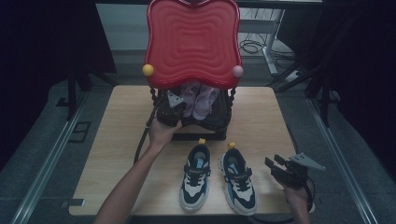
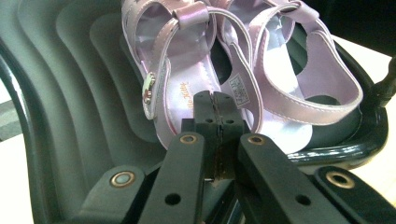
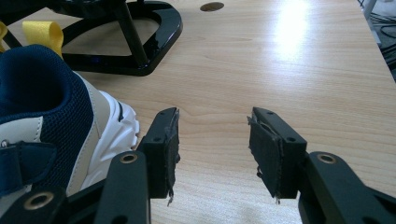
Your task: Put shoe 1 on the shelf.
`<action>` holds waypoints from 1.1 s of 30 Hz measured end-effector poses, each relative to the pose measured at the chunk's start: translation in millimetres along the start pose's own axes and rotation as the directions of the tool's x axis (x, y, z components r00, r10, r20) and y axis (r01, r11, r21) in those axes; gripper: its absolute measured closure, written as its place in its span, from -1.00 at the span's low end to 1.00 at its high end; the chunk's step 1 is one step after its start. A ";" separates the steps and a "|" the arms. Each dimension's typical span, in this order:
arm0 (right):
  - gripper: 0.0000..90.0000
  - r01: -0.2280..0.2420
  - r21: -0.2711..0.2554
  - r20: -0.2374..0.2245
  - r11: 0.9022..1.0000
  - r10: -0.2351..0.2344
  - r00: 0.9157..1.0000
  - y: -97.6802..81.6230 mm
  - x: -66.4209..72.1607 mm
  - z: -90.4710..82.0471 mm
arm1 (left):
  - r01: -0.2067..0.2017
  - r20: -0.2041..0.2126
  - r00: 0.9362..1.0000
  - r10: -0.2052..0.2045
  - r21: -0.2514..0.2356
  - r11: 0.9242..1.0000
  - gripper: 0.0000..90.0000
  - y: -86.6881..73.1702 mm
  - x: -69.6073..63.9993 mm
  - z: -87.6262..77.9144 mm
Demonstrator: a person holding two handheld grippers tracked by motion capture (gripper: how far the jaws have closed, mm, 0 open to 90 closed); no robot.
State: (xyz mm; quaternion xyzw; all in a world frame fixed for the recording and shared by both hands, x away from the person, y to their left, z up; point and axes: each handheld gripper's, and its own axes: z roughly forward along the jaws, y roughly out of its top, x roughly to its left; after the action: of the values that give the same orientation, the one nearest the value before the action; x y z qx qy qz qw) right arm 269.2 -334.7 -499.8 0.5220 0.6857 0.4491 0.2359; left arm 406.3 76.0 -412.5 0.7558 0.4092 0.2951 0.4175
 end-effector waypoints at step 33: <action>0.17 0.004 0.002 0.000 1.000 -0.004 1.000 -0.2 2.4 2.4 | 0.105 -0.027 0.994 -0.106 -0.058 0.993 1.00 -27.5 19.4 -24.9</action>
State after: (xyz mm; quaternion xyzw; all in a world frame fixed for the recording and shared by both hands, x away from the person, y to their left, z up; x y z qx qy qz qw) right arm 270.2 -331.6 -500.8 0.5208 0.6871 0.4481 0.2363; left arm 386.0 111.3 -422.6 0.7165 0.4461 0.2953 0.4477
